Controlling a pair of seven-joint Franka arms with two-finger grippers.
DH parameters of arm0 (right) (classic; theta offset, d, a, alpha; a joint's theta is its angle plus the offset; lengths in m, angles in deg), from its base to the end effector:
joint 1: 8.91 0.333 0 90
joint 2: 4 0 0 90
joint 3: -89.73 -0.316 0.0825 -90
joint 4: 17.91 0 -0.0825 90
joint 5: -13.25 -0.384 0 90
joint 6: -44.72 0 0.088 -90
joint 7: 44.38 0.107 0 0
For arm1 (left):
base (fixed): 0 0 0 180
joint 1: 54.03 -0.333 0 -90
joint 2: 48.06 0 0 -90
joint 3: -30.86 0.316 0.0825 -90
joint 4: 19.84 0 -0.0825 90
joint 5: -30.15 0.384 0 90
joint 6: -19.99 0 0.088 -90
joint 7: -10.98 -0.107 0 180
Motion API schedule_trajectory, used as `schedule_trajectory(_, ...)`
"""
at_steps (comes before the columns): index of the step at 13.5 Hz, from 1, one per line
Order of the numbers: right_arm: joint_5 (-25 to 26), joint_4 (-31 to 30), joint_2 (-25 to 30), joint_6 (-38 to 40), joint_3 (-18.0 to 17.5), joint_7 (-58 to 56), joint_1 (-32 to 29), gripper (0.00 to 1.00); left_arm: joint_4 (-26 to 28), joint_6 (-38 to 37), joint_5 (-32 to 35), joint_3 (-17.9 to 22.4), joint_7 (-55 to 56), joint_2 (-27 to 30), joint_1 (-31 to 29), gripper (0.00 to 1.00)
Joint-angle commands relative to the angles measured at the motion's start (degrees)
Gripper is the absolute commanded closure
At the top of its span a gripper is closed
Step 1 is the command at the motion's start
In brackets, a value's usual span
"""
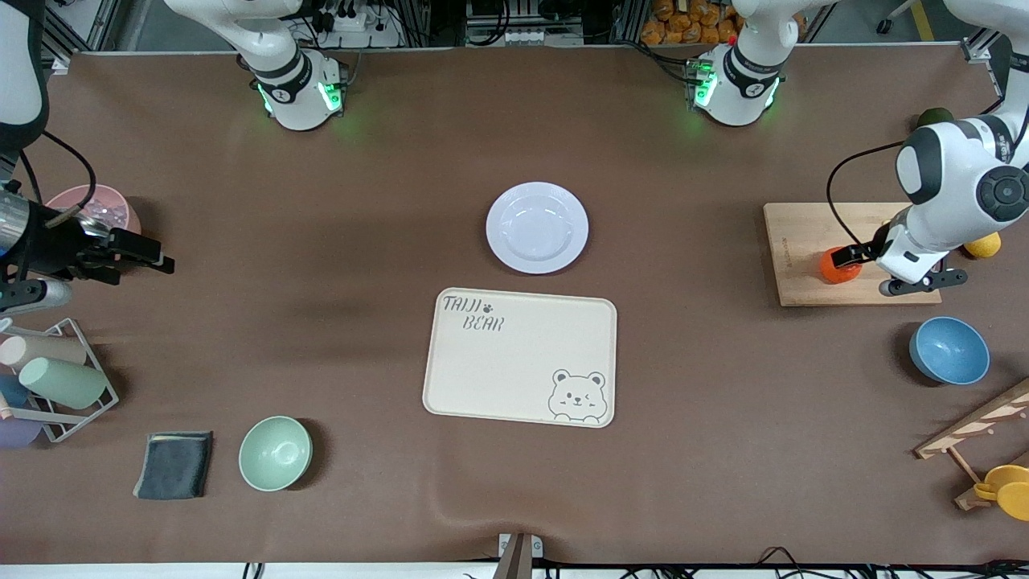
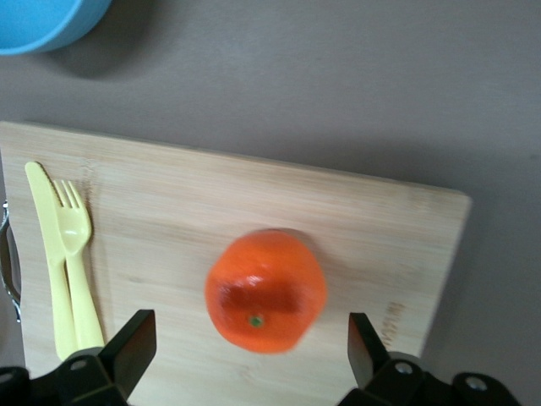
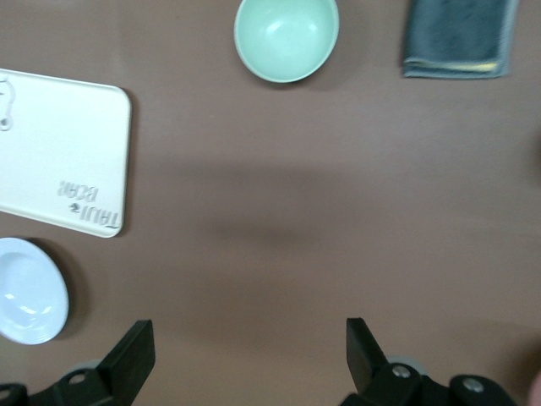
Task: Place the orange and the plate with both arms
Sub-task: 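Reach the left gripper down to the orange on the cutting board, then grasp the orange with the left gripper and lift it toward the plate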
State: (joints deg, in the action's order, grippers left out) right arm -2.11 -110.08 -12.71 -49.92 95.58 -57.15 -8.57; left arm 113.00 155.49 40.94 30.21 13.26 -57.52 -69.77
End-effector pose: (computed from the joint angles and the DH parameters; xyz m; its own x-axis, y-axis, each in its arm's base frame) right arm 0.5985 -0.0275 0.5290 0.9938 0.0976 -0.0535 0.0802 -0.9613 -0.2636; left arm 0.4902 0.1345 0.2612 0.9786 0.1661 -0.1213 0.1520 -0.9814 -0.1176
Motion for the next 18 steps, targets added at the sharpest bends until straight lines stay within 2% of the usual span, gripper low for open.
schedule_trajectory(1, -5.02, -3.88, 0.18, -0.02, 0.04, -0.24, -0.26, 0.00, -0.12, 1.08, 1.61, -0.67, 0.45, -1.52, -1.05, 0.00)
schedule_trajectory(7, -5.29, -4.07, 0.27, 3.14, -0.05, -0.24, 0.18, 0.00, -0.12, 1.17, 1.52, -0.84, 0.45, -2.76, -1.05, 0.00)
schedule_trajectory(9, -6.95, -4.77, -0.42, 2.80, -0.14, -0.16, 1.49, 0.00, -0.21, 1.35, 1.52, -0.84, 0.45, -3.98, -1.05, 0.00)
schedule_trajectory(12, -13.80, -4.86, -4.91, 2.79, -0.05, -0.24, 1.15, 0.00, -0.30, 2.58, 1.52, -0.84, 0.36, -5.13, -1.13, 0.00)
schedule_trajectory(17, -14.52, -5.12, -6.23, 3.06, -0.14, -0.16, 1.50, 0.00, -0.91, 3.54, 0.82, -0.84, 0.53, -7.32, -1.14, 0.00)
schedule_trajectory(18, -15.91, -5.65, -6.40, 3.06, -0.05, -0.16, 1.59, 0.00, -1.44, 3.55, 0.82, -0.84, 0.53, -7.85, -1.22, 0.07)
